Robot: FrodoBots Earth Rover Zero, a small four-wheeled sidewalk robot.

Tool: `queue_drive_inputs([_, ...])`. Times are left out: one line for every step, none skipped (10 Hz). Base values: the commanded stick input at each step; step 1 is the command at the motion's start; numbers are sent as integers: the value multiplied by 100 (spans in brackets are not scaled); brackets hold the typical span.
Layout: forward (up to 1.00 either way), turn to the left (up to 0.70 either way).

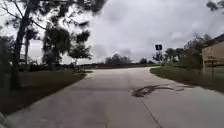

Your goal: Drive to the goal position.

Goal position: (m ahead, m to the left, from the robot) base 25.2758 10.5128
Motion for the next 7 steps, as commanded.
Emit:
queue_drive_inputs([85,-34])
queue_drive_inputs([85,-34])
queue_drive_inputs([85,0])
queue_drive_inputs([85,0])
queue_drive_inputs([85,0])
queue_drive_inputs([85,0])
queue_drive_inputs([85,0])
